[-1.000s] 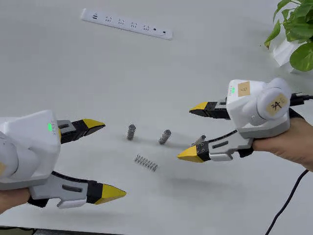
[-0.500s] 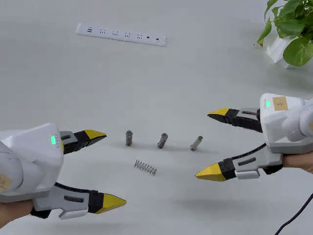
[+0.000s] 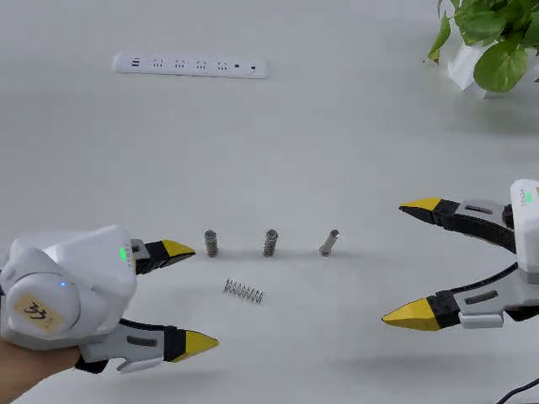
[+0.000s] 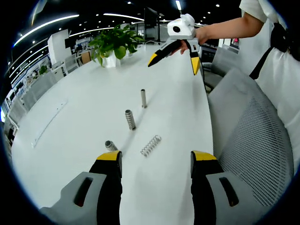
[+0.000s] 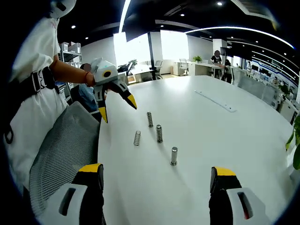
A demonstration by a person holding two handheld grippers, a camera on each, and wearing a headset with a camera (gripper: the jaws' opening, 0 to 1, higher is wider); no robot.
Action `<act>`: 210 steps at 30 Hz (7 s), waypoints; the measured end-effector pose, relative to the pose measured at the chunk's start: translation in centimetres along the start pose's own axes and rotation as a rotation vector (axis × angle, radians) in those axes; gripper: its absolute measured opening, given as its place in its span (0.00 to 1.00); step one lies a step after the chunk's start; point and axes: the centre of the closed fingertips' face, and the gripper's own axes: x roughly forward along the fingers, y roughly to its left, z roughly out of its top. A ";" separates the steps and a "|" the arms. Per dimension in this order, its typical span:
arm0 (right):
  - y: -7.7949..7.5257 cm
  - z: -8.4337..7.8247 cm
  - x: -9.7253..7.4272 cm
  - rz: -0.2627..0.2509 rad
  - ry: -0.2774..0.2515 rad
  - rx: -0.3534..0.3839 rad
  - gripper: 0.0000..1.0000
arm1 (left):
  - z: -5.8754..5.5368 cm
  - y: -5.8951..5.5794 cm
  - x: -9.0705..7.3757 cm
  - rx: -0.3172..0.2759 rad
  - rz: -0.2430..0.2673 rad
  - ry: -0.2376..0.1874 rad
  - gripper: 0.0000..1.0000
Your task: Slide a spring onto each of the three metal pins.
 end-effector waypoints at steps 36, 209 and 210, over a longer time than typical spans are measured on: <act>-0.9 -3.7 -2.1 -0.076 -0.040 0.110 0.89 | -3.6 1.1 6.2 0.196 -0.055 0.294 0.11; 5.2 13.7 0.9 0.180 -0.301 0.169 0.07 | 14.2 -1.0 -2.1 -0.130 -0.057 -0.415 0.07; 5.3 13.7 0.9 0.181 -0.298 0.166 0.07 | 14.3 -1.0 -2.1 -0.128 -0.058 -0.415 0.07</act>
